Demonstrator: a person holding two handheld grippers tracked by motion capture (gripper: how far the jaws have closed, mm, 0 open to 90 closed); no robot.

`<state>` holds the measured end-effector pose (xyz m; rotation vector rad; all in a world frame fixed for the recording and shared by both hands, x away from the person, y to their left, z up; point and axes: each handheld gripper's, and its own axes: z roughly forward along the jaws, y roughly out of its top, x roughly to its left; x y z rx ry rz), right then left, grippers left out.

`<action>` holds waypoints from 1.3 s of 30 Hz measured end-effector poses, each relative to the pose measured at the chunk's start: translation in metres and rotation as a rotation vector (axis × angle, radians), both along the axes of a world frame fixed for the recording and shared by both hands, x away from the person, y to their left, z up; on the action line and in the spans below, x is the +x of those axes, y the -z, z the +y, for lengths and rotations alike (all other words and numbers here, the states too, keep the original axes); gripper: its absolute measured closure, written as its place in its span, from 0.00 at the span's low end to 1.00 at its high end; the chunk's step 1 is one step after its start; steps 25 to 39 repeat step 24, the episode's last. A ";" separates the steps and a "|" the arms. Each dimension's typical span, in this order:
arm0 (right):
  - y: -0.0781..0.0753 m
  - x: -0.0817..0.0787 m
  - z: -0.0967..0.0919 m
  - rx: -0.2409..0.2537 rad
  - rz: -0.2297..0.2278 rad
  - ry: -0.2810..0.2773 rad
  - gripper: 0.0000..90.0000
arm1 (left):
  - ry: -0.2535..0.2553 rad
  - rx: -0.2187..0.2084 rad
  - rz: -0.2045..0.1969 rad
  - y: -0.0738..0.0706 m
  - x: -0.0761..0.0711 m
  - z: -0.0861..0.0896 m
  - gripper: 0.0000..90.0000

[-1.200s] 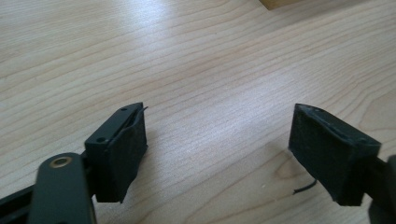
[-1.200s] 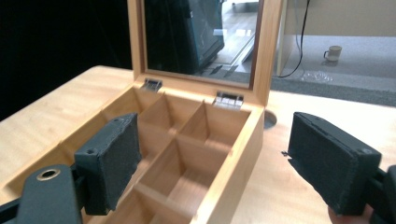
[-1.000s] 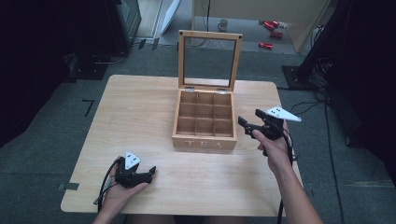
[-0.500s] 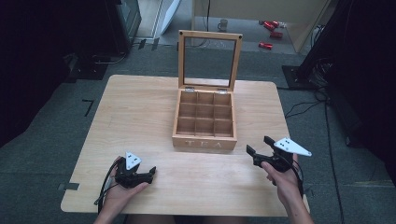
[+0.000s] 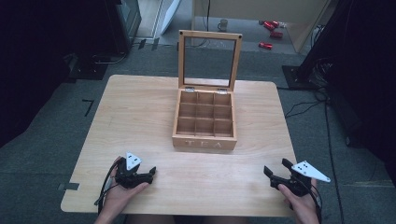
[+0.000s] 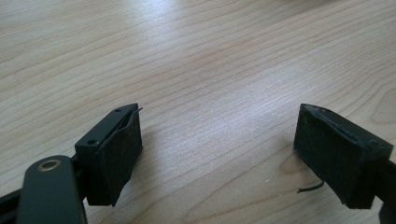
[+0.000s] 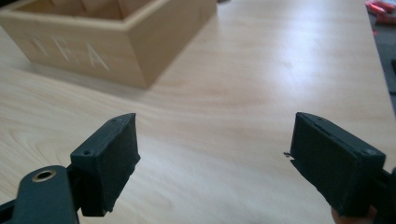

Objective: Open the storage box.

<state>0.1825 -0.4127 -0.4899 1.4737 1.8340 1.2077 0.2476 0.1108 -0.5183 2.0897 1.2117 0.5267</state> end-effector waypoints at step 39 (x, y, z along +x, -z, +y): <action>0.038 -0.016 -0.013 -0.164 0.174 0.073 0.16 | -0.003 -0.003 0.001 0.000 0.001 -0.001 0.18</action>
